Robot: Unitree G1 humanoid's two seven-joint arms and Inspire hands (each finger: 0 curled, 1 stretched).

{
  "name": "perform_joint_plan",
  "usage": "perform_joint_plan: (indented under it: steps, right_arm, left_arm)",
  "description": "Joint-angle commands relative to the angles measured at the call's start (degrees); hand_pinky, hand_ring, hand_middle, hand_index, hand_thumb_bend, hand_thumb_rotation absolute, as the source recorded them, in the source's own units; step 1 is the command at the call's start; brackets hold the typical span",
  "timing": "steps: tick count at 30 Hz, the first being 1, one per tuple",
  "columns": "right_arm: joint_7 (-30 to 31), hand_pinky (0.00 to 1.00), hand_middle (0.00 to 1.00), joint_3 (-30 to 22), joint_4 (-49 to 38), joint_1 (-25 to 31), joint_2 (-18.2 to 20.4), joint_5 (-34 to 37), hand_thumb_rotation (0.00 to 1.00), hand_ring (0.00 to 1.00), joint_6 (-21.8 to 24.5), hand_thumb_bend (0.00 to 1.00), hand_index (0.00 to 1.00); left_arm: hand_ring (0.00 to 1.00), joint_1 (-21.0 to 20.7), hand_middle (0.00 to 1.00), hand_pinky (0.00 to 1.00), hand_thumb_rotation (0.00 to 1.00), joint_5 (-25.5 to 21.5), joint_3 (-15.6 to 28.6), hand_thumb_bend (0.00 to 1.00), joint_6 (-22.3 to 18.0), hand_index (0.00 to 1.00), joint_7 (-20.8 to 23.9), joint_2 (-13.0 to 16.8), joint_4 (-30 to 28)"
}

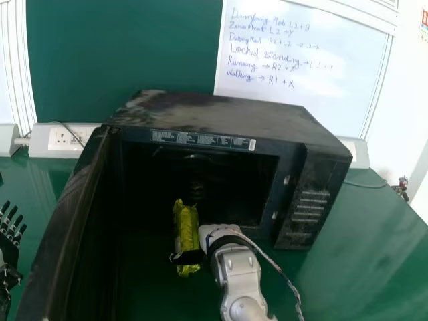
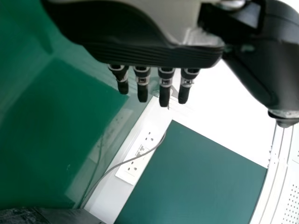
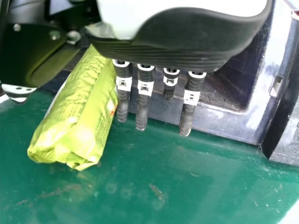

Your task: Put biscuit inside oven

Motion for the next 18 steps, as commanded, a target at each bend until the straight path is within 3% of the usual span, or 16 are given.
perform_joint_plan:
  steps: [1, 5, 11, 18]
  right_arm:
    - [-0.9, 0.64, 0.73, 0.3, 1.2, -1.0, 0.2, -0.1, 1.0, 0.69, 0.4, 1.0, 0.78]
    - [-1.2, 0.61, 0.72, 0.5, 2.5, -1.2, -0.2, 0.1, 1.0, 0.68, 0.2, 1.0, 0.78]
    - [-1.5, 0.67, 0.76, 0.5, 5.5, -1.6, 0.3, 0.8, 1.0, 0.72, 1.2, 1.0, 0.79]
    - [-5.3, 0.7, 0.74, 0.5, 8.6, -1.7, 0.9, 3.2, 0.97, 0.72, 3.1, 1.0, 0.72]
  left_arm:
    - [0.75, -0.1, 0.78, 0.71, 0.13, -0.3, -0.7, 0.73, 0.3, 0.75, -0.3, -0.2, -0.9]
    - [0.75, -0.1, 0.78, 0.71, 0.12, -0.4, -0.6, 0.73, 0.1, 0.76, -0.2, -0.4, -0.9]
    - [0.75, -0.2, 0.77, 0.71, 0.11, -0.8, -0.5, 0.73, 0.6, 0.75, 0.6, -0.8, -1.6]
    - [0.76, 0.2, 0.78, 0.72, 0.12, -0.7, -0.7, 0.74, 0.7, 0.77, 0.3, -0.6, -1.9]
